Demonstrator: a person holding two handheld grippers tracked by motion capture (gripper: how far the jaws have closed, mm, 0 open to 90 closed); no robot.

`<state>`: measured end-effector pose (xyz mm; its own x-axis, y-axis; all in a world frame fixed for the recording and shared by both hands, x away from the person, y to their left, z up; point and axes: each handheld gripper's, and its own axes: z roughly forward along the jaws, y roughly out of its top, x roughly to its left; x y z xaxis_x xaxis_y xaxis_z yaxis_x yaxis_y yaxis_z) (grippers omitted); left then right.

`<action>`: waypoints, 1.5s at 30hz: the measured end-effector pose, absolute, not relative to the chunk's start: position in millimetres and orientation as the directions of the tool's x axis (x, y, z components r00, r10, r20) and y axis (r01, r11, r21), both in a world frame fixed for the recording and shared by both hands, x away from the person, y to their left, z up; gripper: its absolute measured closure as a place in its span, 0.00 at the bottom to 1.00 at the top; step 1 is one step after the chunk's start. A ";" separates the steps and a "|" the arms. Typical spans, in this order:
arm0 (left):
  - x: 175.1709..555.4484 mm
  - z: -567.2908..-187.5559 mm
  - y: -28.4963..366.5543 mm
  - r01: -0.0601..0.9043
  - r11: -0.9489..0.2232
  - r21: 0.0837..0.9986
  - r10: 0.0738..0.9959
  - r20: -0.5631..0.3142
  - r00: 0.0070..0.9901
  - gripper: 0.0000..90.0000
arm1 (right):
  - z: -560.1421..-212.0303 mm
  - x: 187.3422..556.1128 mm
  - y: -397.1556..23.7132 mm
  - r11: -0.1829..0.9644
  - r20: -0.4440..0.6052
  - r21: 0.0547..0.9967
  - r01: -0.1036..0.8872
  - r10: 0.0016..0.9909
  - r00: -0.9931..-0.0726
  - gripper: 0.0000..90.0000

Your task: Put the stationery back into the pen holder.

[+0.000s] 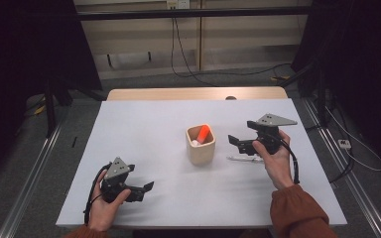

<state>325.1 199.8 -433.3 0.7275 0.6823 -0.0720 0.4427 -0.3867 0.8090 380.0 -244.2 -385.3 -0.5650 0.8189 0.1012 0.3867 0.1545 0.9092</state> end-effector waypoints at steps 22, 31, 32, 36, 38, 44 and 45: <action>325.1 -433.3 199.6 0.442 -0.393 0.806 0.683 -0.066 0.728 0.08 | -413.0 357.6 -292.0 0.154 0.107 0.853 0.498 0.884 -0.456 0.17; 324.4 -433.2 200.1 0.443 -0.385 0.810 0.682 -0.073 0.727 0.08 | -418.1 354.8 -294.4 0.215 0.048 0.845 0.490 0.881 -0.470 0.33; 324.5 -433.2 200.0 0.443 -0.385 0.810 0.682 -0.074 0.728 0.08 | -417.9 355.2 -295.1 0.211 0.056 0.845 0.491 0.878 -0.475 0.37; 324.7 -433.3 199.9 0.442 -0.385 0.810 0.682 -0.074 0.728 0.08 | -419.0 357.5 -300.0 0.193 0.104 0.843 0.503 0.857 -0.504 0.58; 324.5 -433.3 199.8 0.442 -0.385 0.810 0.681 -0.074 0.728 0.08 | -419.7 358.1 -301.6 0.199 0.113 0.839 0.506 0.846 -0.521 0.64; 324.7 -432.9 200.4 0.443 -0.386 0.809 0.682 -0.072 0.727 0.08 | -417.6 357.1 -306.6 0.205 0.110 0.822 0.531 0.858 -0.501 0.85; 324.7 -432.9 200.4 0.443 -0.387 0.809 0.683 -0.072 0.727 0.08 | -417.6 357.0 -307.9 0.194 0.131 0.817 0.543 0.854 -0.503 0.87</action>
<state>324.7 200.4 -432.9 0.7272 0.6827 -0.0718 0.4429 -0.3866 0.8089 357.0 -307.9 -417.6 -0.5032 0.8542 0.1310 0.5426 0.1943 0.8172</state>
